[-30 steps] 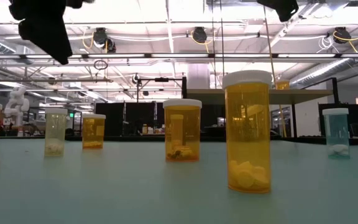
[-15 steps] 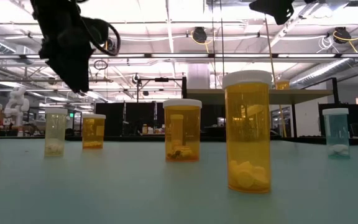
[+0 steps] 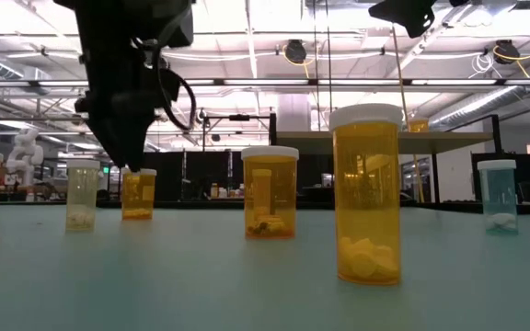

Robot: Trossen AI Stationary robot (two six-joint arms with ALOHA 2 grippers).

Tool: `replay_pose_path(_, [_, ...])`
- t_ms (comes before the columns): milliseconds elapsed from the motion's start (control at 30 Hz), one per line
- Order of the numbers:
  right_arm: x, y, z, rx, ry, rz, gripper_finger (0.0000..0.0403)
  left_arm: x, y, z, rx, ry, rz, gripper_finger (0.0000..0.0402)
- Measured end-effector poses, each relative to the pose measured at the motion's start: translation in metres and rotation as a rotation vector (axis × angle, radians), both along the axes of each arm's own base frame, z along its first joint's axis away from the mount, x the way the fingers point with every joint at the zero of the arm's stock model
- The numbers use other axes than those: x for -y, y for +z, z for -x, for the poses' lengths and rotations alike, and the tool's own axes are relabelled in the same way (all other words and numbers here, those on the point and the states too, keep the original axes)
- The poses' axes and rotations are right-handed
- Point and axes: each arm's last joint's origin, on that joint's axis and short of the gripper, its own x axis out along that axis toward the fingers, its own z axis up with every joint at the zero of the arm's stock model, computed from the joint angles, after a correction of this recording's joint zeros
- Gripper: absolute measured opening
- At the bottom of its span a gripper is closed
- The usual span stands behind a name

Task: Pick and place medicine bottles onto shelf by color
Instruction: Put the orange pill bottle on the shelf

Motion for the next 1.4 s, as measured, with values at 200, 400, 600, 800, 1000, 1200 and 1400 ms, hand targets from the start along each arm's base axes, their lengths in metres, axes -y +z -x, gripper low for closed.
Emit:
replay_pose_path(200, [0.0,0.0,0.0,0.0,0.0,0.0,0.0334,-0.007,-0.006,-0.005,-0.011,0.005,0.0,0.0235])
replay_pose_path(400, [0.0,0.0,0.0,0.0,0.0,0.0,0.0334,-0.013,-0.007,-0.007,-0.004,0.008,-0.001,0.0235])
replay_pose_path(600, [0.0,0.0,0.0,0.0,0.001,0.0,0.0334,-0.019,-0.008,-0.007,-0.015,0.005,0.01,0.0259])
replay_pose_path(800, [0.0,0.0,0.0,0.0,0.001,0.0,0.0334,-0.027,-0.008,-0.008,-0.015,0.007,0.008,0.0319])
replay_pose_path(1000, [0.0,0.0,0.0,0.0,0.001,0.0,0.0334,-0.032,-0.007,-0.012,0.024,-0.012,0.004,0.0341])
replay_pose_path(1200, [0.0,0.0,0.0,0.0,0.001,0.0,0.0334,-0.031,-0.009,-0.013,0.016,-0.022,0.064,0.0296])
replay_pose_path(1400, [0.0,0.0,0.0,0.001,0.003,0.007,0.0334,-0.031,-0.01,-0.013,0.012,-0.033,0.064,0.0229])
